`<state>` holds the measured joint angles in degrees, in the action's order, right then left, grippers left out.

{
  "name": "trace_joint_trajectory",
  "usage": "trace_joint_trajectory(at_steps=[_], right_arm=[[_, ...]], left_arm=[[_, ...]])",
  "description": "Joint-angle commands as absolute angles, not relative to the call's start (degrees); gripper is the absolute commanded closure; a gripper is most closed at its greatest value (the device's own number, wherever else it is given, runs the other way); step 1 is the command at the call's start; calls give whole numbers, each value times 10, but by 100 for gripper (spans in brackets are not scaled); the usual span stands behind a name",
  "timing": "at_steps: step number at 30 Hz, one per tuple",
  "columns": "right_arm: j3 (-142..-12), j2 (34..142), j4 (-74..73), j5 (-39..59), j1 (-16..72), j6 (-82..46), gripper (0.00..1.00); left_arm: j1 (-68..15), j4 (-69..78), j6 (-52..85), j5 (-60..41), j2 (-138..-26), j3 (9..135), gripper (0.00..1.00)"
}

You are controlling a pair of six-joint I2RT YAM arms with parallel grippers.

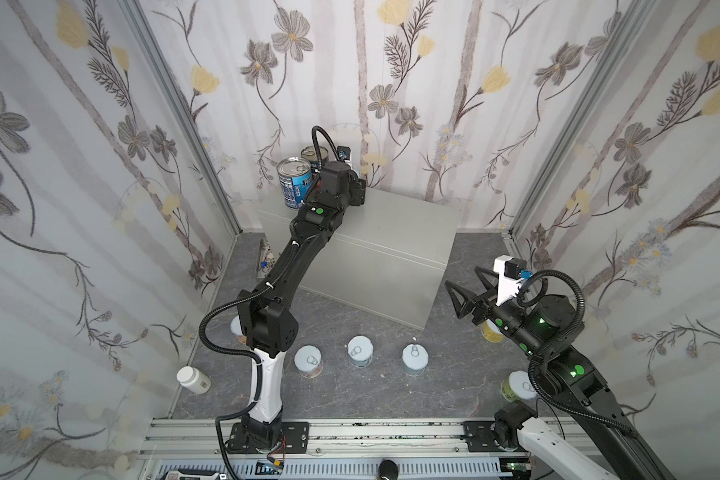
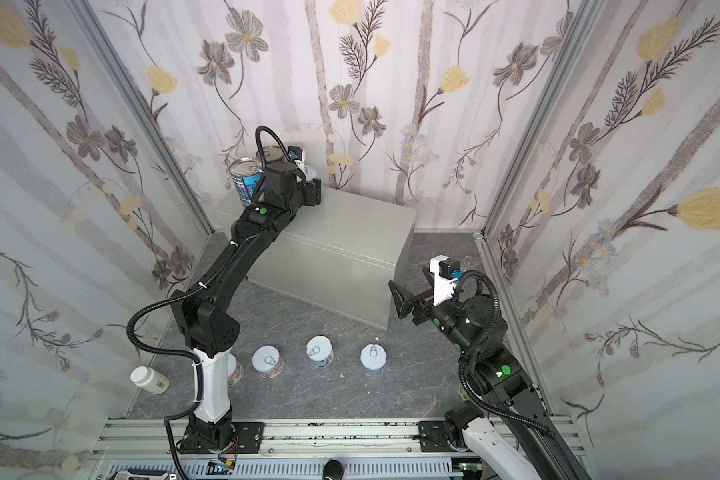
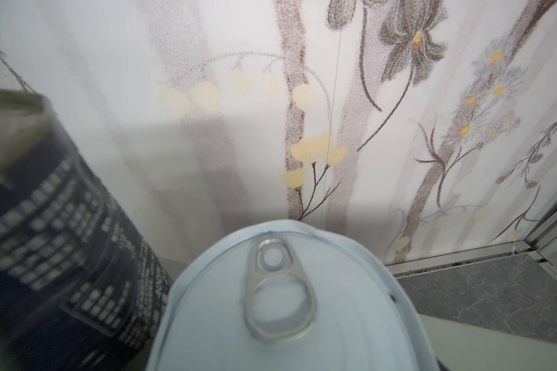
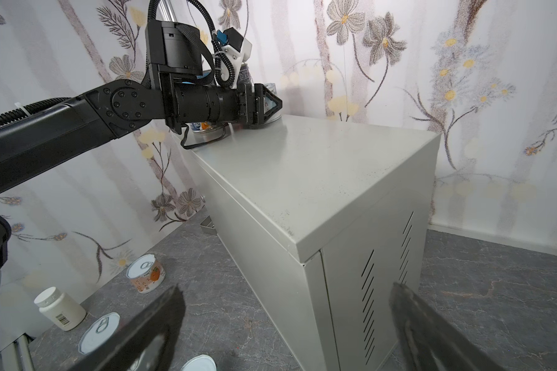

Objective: Place and organize the canned foods onto the counter
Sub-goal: 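Grasp the pale green can with left gripper and push it toward the tomato can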

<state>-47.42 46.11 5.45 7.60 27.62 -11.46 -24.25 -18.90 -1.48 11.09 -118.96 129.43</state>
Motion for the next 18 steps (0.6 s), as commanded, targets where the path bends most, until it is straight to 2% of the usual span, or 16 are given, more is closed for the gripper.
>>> trace_joint_trajectory(at_steps=[1, 18], right_arm=[[-475, 462, 32, 85, 276, -114, 0], [-474, 466, 32, 93, 277, -113, 1]], left_arm=[[-241, -152, -14, 106, -1192, 1301, 22], [-243, -152, -26, 100, -1173, 1314, 1]])
